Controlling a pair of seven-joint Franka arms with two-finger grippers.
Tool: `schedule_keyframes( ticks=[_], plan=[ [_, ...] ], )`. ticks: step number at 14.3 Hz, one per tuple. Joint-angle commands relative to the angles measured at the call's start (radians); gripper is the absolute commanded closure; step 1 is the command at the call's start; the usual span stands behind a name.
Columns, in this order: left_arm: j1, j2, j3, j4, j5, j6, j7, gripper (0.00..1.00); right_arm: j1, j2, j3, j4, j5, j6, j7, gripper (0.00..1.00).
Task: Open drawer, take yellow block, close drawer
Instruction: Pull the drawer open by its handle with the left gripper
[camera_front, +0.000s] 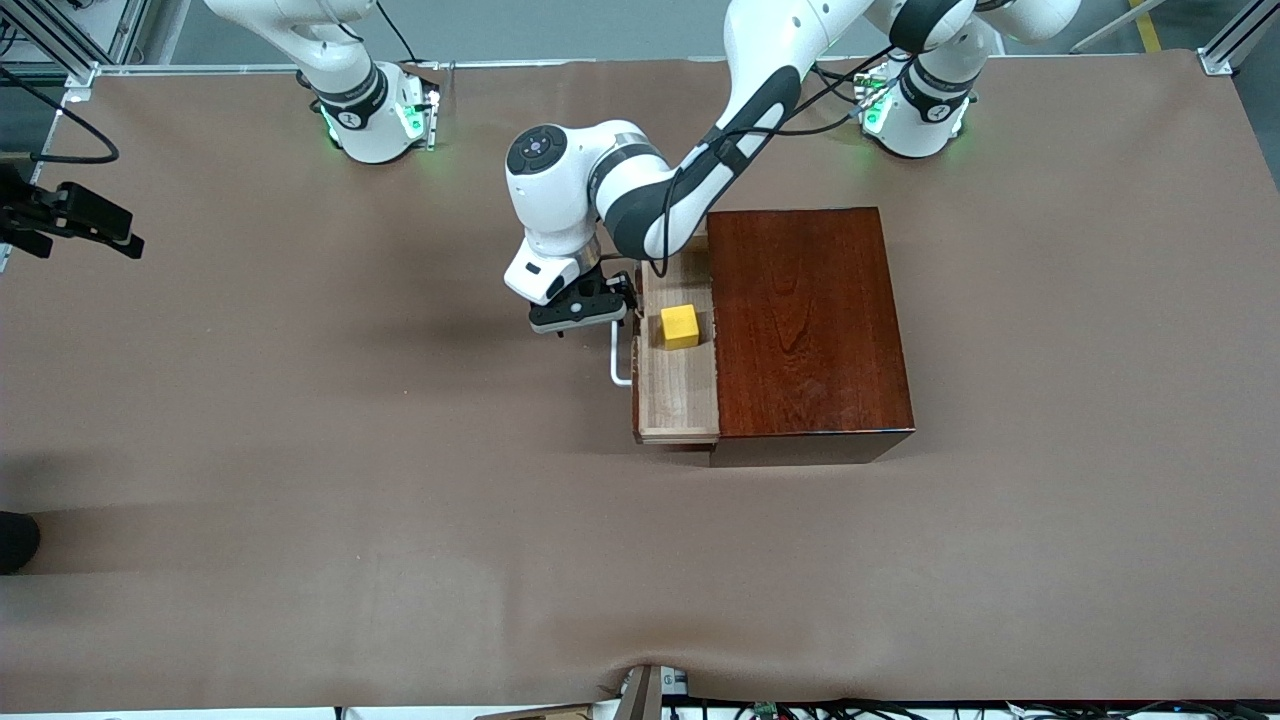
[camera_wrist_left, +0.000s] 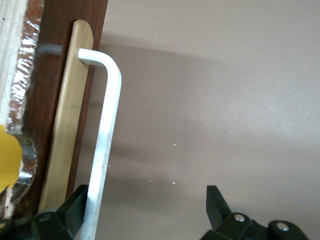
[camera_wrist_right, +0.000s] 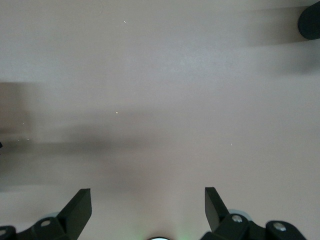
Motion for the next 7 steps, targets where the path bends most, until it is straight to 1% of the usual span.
schedule_keyframes(
  ticks=[1,3,6,7],
  plan=[
    [-0.032,0.099,-0.02,0.119,-0.029,0.13,-0.064,0.0,-0.006,0.006,0.004,0.01,-0.007,0.015,-0.01,0.0],
    [-0.03,0.096,-0.011,0.11,-0.029,0.129,-0.066,0.0,-0.003,0.018,0.004,0.009,-0.007,0.038,-0.01,0.0],
    [-0.028,0.092,-0.009,0.105,-0.027,0.106,-0.067,0.0,-0.008,0.046,0.004,0.009,-0.009,0.035,-0.008,0.0],
    [-0.028,0.084,-0.009,0.105,-0.026,0.082,-0.067,0.0,-0.009,0.048,0.004,0.009,-0.009,0.035,-0.008,0.0]
  ],
)
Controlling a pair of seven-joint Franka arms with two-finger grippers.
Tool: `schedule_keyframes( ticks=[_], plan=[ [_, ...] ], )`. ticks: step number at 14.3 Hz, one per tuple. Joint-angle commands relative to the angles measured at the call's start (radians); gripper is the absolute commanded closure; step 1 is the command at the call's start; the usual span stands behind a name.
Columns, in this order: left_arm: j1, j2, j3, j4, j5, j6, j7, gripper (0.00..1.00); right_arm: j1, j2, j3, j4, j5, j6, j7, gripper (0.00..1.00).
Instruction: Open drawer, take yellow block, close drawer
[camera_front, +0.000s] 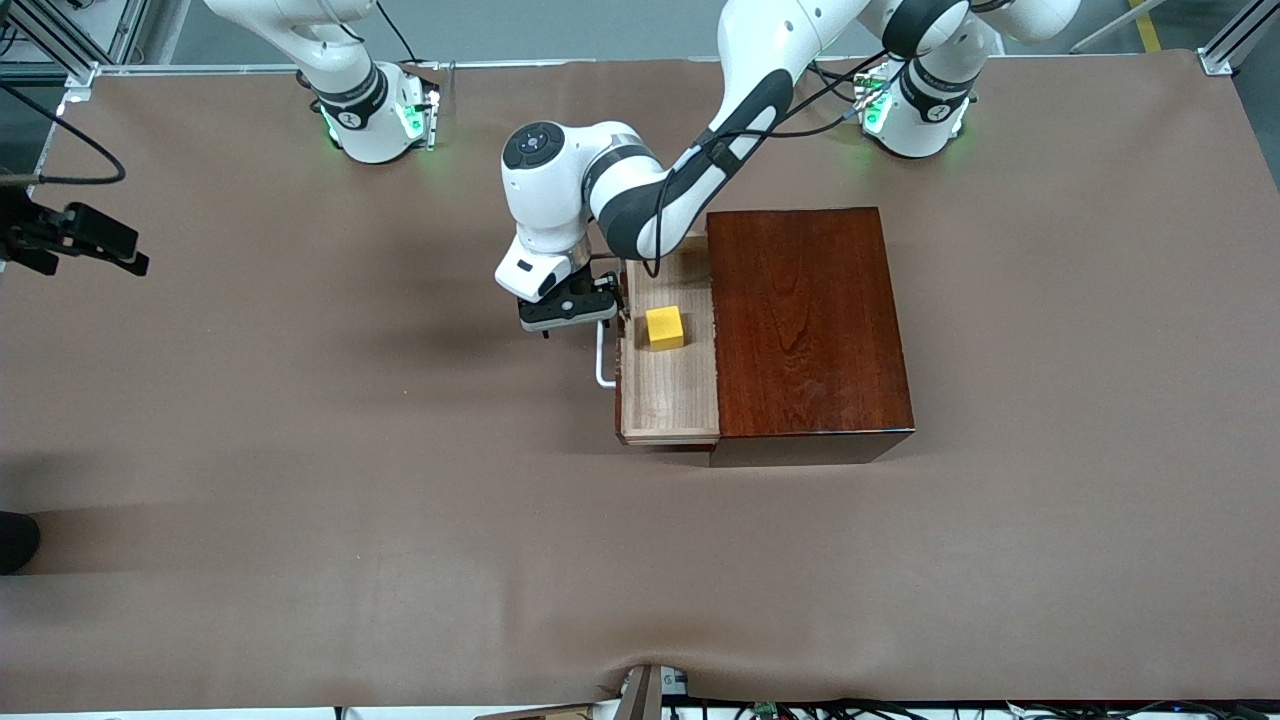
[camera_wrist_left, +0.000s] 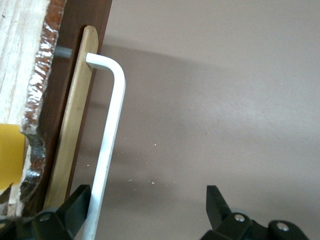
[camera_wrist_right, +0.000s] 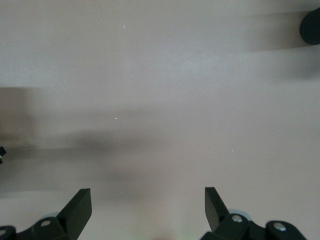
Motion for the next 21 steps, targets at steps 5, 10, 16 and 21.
schedule_keyframes(
  ticks=[5,10,16,21],
  plan=[
    [-0.013,-0.017,-0.001,0.093,-0.014,-0.148,-0.022,0.0,0.003,0.019,0.002,0.009,-0.012,0.021,-0.011,0.0],
    [-0.01,-0.129,0.048,0.091,-0.012,-0.305,-0.022,0.0,0.095,0.041,0.008,0.015,-0.211,0.023,-0.164,0.0],
    [0.062,-0.348,0.104,0.053,0.106,-0.577,0.178,0.0,0.081,0.072,0.005,0.02,-0.194,0.061,-0.17,0.0],
    [0.278,-0.52,0.098,-0.008,-0.009,-0.619,0.378,0.0,0.125,0.106,0.01,0.03,-0.071,0.087,-0.124,0.0]
  ],
)
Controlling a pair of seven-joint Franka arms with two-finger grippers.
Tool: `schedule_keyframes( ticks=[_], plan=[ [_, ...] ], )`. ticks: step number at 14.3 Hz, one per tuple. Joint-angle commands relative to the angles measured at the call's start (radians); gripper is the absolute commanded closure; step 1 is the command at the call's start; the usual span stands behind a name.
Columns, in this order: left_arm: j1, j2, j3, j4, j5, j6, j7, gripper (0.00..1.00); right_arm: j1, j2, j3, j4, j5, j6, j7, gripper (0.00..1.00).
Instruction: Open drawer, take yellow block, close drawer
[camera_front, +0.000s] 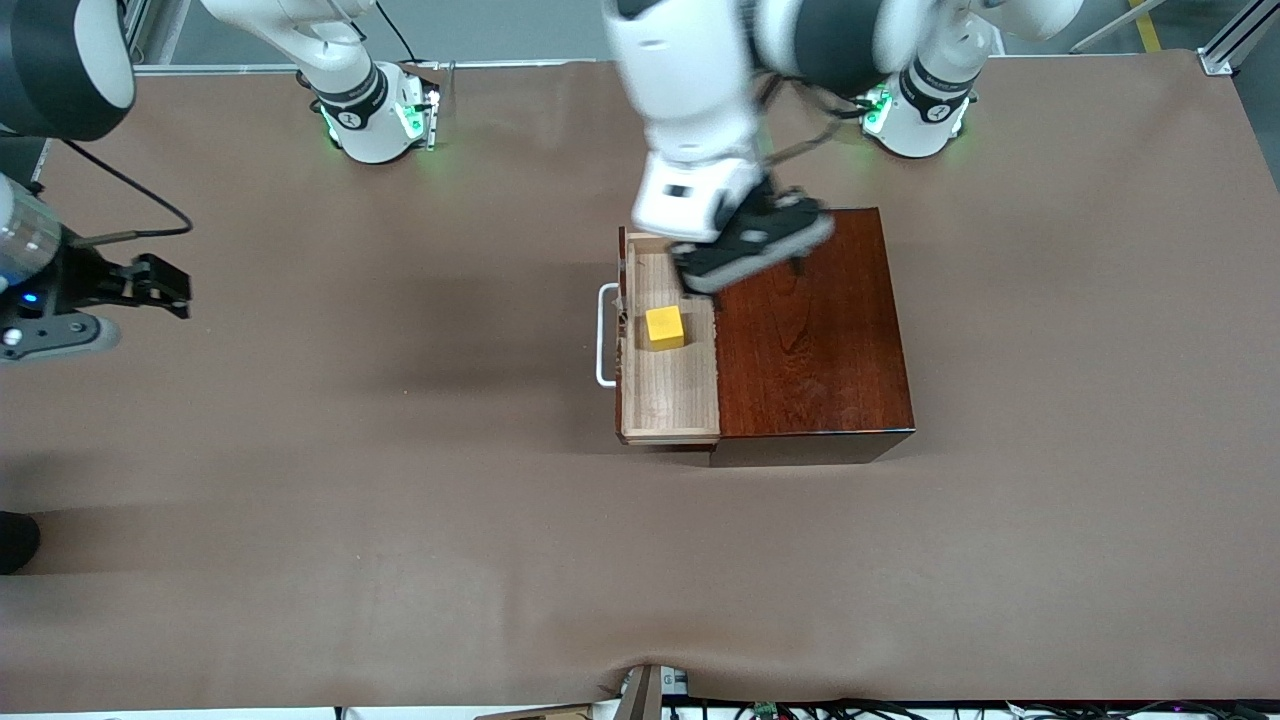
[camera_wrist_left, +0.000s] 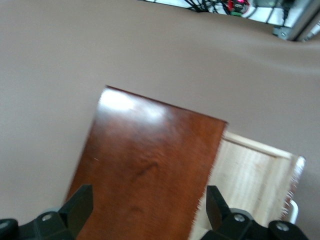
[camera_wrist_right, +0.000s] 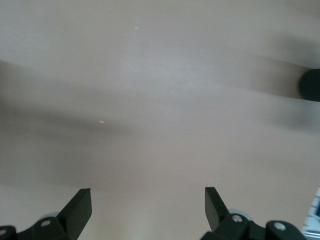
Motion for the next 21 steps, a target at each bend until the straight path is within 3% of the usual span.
schedule_keyframes(
  ticks=[1,4,7,10,12,16,20,21],
  plan=[
    [0.122,-0.119,-0.015,-0.092,-0.047,0.0,0.141,0.0,0.043,0.028,-0.001,0.029,0.035,-0.007,0.041,0.0],
    [0.256,-0.17,-0.013,-0.091,-0.143,-0.031,0.325,0.0,0.037,0.029,-0.005,0.027,0.179,-0.007,0.226,0.0],
    [0.367,-0.194,-0.015,-0.092,-0.203,-0.075,0.384,0.0,0.119,0.037,0.001,0.018,0.184,-0.018,0.436,0.0],
    [0.461,-0.212,-0.015,-0.095,-0.213,-0.132,0.618,0.0,0.259,0.072,-0.001,0.026,0.169,-0.005,0.704,0.0],
    [0.501,-0.225,-0.015,-0.104,-0.219,-0.161,0.697,0.0,0.293,0.098,-0.001,0.05,0.175,0.03,0.872,0.0],
    [0.559,-0.321,-0.015,-0.25,-0.246,-0.149,0.77,0.0,0.327,0.121,-0.001,0.05,0.31,0.036,1.01,0.0],
    [0.596,-0.488,-0.015,-0.532,-0.249,0.053,0.89,0.0,0.451,0.177,-0.001,0.049,0.324,0.247,1.407,0.0],
    [0.597,-0.496,-0.015,-0.548,-0.248,0.069,0.91,0.0,0.489,0.212,-0.001,0.053,0.318,0.28,1.481,0.0]
  ],
)
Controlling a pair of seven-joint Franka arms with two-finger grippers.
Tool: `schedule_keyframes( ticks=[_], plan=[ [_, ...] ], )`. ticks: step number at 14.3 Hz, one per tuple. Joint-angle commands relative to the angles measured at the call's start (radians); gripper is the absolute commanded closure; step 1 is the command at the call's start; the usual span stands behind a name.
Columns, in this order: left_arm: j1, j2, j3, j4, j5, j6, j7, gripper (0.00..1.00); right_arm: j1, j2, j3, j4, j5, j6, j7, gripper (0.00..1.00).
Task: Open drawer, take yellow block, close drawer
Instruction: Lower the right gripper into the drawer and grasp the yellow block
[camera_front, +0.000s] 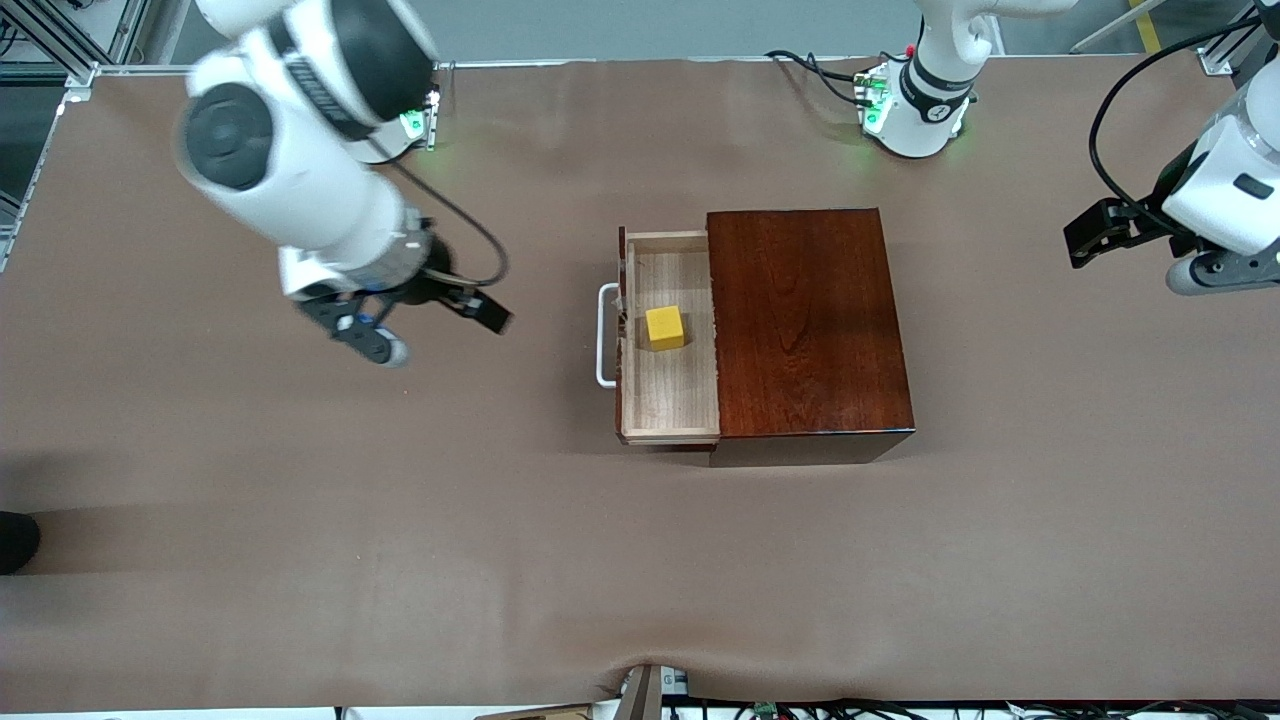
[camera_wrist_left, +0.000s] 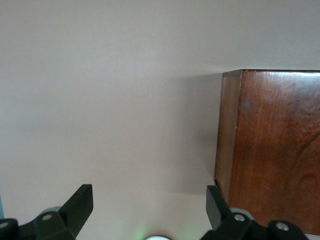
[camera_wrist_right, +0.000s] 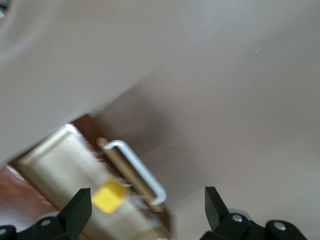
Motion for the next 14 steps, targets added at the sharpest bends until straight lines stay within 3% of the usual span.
schedule_keyframes(
  ticks=[1,4,7,14],
  plan=[
    [0.017,-0.103,-0.011,-0.149,-0.023,0.083,0.061,0.0,0.085,0.085,-0.01,0.037,0.006,0.07,0.186,0.0],
    [0.014,-0.1,-0.011,-0.117,-0.076,0.081,0.072,0.0,0.163,0.13,-0.013,0.039,-0.058,0.077,0.194,0.0],
    [0.017,-0.1,-0.007,-0.109,-0.113,0.078,0.136,0.0,0.17,0.183,-0.012,0.065,-0.069,0.094,0.221,0.0],
    [0.017,-0.108,-0.005,-0.121,-0.112,0.06,0.139,0.0,0.225,0.274,-0.01,0.077,-0.063,0.233,0.811,0.0]
  ],
)
